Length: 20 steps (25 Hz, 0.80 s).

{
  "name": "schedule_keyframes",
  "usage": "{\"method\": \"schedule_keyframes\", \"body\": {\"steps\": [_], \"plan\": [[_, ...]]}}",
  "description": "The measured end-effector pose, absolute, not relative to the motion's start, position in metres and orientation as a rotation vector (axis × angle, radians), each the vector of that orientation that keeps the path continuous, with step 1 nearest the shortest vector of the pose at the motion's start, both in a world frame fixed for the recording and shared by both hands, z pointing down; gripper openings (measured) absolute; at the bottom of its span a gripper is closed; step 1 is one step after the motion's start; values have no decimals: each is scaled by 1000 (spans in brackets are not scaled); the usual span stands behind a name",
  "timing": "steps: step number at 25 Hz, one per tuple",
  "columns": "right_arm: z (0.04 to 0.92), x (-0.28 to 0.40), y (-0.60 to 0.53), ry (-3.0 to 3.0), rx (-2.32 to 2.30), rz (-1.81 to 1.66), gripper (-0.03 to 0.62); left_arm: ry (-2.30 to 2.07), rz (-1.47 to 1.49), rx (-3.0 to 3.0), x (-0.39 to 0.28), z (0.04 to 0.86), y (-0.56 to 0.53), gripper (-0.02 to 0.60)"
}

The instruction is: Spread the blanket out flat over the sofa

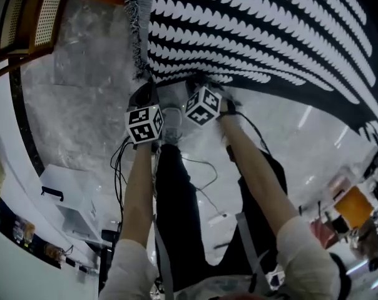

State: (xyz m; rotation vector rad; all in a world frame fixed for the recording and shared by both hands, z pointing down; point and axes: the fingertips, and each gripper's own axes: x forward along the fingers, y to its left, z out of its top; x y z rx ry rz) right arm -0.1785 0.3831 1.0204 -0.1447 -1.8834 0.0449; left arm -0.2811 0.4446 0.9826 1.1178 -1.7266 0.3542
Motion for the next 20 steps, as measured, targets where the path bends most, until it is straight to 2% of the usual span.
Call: {"method": "schedule_keyframes", "body": {"steps": [5,11,15,17,20], "plan": [[1022,-193,360,-1871,-149,12,12,-1722,352,1048,-309,1002,413,11],[976,-178,355,-1818,-129,-3,12,-1677,323,1083,-297,961,404,12],[988,-185,355,-1811,-128,-25,18,-1670,352,1119,-304,959,396,19],[976,-185,356,-1804,-114,13,179,-1644,389,1149,-299,945,389,90],[925,-187,357,-1828,-77,54,179,-1674,366,1154,-297,897,381,128]]}}
